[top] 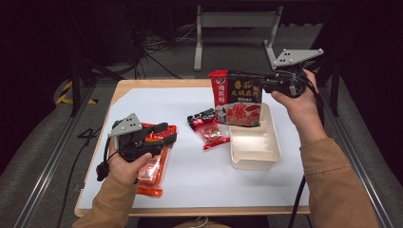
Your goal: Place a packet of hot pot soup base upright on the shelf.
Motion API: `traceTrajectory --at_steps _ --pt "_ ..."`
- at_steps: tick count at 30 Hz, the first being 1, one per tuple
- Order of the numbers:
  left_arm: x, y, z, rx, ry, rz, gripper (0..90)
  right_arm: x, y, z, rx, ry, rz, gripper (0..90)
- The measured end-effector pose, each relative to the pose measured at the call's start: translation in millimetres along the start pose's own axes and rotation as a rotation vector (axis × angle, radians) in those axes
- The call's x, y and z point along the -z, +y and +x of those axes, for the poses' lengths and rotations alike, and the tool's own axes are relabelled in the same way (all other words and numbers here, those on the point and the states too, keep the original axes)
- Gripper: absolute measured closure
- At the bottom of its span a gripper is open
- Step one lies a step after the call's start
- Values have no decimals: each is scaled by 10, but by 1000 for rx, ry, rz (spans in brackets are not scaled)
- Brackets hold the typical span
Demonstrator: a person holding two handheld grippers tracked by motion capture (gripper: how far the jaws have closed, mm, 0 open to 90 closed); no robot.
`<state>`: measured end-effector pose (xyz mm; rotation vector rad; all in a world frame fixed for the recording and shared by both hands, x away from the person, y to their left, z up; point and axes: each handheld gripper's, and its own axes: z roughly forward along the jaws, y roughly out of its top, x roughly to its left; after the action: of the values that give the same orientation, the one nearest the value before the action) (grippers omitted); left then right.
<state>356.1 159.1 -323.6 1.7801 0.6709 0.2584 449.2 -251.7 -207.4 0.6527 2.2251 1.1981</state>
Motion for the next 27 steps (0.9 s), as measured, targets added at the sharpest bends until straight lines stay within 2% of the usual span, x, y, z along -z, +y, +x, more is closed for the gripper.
traceTrajectory --at_steps 7,17,27 --pt "-25 1 30 6 -4 5 472 -9 -16 -165 -3 -54 7 785" --pt "-50 -2 68 21 -6 10 470 -19 -66 -354 -16 -103 16 784" --pt "-64 -13 87 29 -7 20 464 -19 -134 -470 -18 -144 13 783"
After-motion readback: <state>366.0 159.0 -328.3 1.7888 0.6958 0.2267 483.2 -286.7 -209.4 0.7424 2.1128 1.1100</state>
